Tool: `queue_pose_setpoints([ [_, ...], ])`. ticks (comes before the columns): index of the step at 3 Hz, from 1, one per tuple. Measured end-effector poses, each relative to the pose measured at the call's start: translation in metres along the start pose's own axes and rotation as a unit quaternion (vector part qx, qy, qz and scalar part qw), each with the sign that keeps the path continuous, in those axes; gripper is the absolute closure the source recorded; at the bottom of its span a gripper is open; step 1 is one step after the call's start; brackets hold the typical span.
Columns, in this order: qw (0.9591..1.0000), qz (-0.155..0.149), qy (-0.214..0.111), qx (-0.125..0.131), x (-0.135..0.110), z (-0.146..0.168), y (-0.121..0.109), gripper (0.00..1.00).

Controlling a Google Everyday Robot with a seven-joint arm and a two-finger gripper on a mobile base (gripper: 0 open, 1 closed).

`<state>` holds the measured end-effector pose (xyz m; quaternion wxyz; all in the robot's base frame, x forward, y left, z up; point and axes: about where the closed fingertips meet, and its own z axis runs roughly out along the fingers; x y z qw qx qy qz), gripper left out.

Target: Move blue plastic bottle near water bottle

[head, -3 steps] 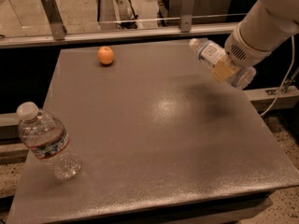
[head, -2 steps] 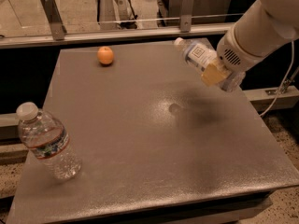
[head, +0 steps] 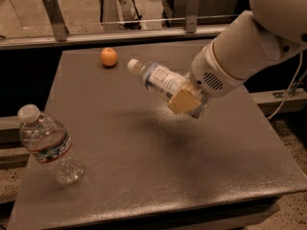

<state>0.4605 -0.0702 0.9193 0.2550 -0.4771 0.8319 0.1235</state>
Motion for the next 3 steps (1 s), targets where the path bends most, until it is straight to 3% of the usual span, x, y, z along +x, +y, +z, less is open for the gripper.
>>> queue_pose_setpoints([
  [1,0.9954,-0.016,-0.008,-0.095,-0.012,0.022,0.047,1.00],
  [2,0.9876,-0.023,-0.011,-0.155,-0.023,0.042,0.076,1.00],
  [3,0.9826,-0.027,-0.015,-0.183,-0.034,0.058,0.094,1.00],
])
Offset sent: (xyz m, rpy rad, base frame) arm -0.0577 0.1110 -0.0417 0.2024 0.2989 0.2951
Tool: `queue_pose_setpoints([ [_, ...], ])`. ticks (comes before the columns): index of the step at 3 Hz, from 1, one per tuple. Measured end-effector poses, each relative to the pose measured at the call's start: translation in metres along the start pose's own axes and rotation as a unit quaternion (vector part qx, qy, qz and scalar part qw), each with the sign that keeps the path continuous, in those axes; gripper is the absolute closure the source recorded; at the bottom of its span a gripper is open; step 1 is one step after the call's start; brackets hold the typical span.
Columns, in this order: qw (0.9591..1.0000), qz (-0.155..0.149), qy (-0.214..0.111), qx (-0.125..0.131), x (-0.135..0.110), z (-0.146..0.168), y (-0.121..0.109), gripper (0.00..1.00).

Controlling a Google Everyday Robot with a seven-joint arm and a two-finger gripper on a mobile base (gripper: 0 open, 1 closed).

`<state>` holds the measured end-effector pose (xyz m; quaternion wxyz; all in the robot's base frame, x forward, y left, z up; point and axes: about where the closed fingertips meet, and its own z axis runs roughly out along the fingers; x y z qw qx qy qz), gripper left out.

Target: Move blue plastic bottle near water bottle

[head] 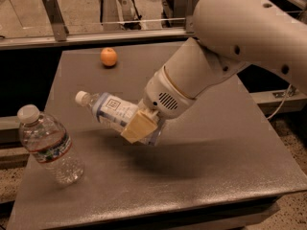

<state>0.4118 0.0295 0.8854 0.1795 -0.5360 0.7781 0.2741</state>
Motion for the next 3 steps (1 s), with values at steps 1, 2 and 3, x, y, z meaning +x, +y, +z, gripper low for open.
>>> queue_pose_setpoints([
  [1,1.0000,0.000,-0.002,-0.009,-0.006,0.014,0.005,1.00],
  [2,0.9998,0.000,-0.001,-0.018,-0.009,0.022,0.010,1.00],
  [3,0.9992,0.001,0.013,-0.038,-0.009,0.031,0.011,0.82],
])
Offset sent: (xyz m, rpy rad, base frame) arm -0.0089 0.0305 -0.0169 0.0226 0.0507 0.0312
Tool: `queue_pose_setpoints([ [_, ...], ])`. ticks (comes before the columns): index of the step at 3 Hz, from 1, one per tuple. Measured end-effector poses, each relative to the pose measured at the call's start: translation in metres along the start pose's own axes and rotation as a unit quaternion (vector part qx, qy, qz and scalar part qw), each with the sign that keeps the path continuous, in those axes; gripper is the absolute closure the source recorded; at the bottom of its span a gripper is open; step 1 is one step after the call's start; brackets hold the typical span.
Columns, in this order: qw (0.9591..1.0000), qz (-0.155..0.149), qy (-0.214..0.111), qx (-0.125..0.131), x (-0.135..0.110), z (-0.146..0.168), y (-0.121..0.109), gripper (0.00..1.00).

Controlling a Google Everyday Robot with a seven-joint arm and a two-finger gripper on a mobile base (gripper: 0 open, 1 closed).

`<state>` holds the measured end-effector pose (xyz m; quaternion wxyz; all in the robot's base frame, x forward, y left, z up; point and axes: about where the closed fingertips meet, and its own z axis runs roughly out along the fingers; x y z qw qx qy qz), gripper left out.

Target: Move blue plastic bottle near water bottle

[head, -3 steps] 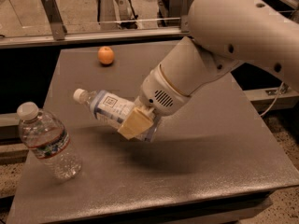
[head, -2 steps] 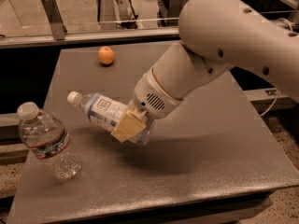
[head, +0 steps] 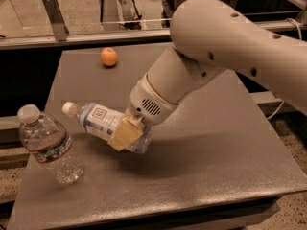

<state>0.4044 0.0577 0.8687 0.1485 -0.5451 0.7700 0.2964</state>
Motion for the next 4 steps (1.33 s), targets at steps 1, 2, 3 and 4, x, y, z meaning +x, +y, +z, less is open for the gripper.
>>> queue_pose_setpoints([
  [1,0.9997,0.001,0.013,-0.019,0.002,0.009,0.000,0.59],
  [2,0.9992,-0.002,0.023,-0.033,0.001,0.016,0.001,0.35],
  [3,0.9988,-0.004,0.029,-0.041,0.001,0.020,0.002,0.12],
  [4,0.9986,-0.006,0.031,-0.043,0.001,0.022,0.003,0.00],
])
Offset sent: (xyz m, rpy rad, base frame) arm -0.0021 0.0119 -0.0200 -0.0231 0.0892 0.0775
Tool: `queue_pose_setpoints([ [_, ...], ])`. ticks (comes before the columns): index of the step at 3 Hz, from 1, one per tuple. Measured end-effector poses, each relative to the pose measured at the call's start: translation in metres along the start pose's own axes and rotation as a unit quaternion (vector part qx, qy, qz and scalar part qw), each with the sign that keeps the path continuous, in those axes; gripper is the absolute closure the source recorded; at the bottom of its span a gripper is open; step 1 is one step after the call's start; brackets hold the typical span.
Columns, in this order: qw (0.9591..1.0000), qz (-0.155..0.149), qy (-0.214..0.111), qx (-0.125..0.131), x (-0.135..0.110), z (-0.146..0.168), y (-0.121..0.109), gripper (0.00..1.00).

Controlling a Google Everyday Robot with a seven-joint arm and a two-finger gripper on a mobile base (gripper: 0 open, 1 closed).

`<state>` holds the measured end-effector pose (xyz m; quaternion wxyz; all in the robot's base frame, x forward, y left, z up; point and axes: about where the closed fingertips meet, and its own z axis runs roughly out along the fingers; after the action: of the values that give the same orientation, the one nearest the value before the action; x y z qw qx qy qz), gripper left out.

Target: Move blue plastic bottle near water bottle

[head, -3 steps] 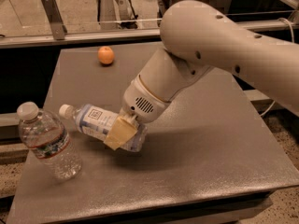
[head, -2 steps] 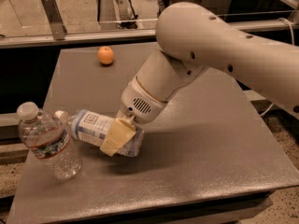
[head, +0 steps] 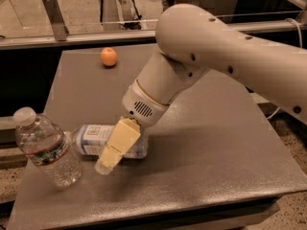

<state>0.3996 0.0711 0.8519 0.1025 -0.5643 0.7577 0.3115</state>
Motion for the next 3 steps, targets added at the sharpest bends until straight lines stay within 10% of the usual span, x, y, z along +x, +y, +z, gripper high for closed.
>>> queue_pose_setpoints([
  [3,0.9971,0.024,-0.061,0.040,0.007,-0.042,-0.046,0.00],
])
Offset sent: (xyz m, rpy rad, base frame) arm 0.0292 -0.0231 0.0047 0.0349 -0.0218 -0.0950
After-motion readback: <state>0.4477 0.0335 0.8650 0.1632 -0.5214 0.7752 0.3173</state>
